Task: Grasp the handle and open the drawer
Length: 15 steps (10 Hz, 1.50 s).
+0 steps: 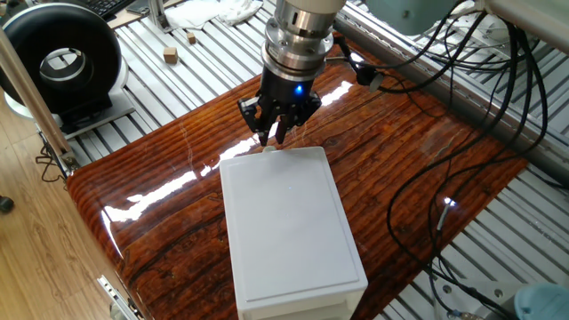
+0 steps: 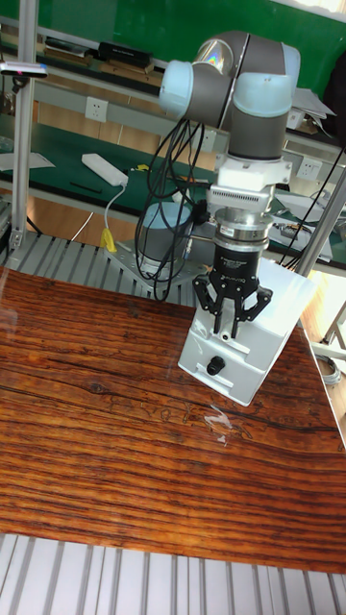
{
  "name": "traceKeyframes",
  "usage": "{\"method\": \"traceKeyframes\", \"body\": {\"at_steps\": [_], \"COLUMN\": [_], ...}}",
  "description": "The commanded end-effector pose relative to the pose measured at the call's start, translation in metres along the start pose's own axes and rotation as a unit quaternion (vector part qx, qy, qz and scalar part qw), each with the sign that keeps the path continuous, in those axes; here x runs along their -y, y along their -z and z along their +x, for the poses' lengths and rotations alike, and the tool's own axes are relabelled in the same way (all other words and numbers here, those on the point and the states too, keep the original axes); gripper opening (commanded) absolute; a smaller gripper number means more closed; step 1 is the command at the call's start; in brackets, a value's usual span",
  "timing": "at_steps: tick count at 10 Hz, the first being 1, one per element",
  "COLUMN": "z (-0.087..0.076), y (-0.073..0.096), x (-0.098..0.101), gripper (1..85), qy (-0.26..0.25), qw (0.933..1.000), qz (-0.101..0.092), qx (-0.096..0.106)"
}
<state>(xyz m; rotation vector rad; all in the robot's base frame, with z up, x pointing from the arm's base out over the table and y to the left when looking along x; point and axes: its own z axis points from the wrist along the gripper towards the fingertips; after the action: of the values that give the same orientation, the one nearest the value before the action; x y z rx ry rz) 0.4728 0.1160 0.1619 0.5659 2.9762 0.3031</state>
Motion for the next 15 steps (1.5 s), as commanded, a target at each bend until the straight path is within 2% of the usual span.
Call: {"method": "traceKeyframes", "body": {"at_steps": [1, 5, 8, 10, 12, 15], "z": [0.0027, 0.0032, 0.0036, 0.0035, 0.0021, -0.0003], "y": [-0.0026, -0.0051, -0.0071, -0.0040, 0.0002, -0.0012], "x": [-0.0042, -0.0103, -0.0050, -0.0018, -0.0066, -0.0107], "gripper": [33.0, 33.0, 33.7, 33.7, 32.7, 32.0], "qy": [0.001, -0.002, 0.002, 0.004, -0.009, -0.021], "qw": [0.9999, 0.9998, 0.9996, 0.9996, 0.9997, 0.9993], "qz": [-0.010, -0.020, -0.030, -0.028, -0.023, -0.029], "qx": [-0.001, 0.003, 0.002, 0.002, 0.006, 0.011]}}
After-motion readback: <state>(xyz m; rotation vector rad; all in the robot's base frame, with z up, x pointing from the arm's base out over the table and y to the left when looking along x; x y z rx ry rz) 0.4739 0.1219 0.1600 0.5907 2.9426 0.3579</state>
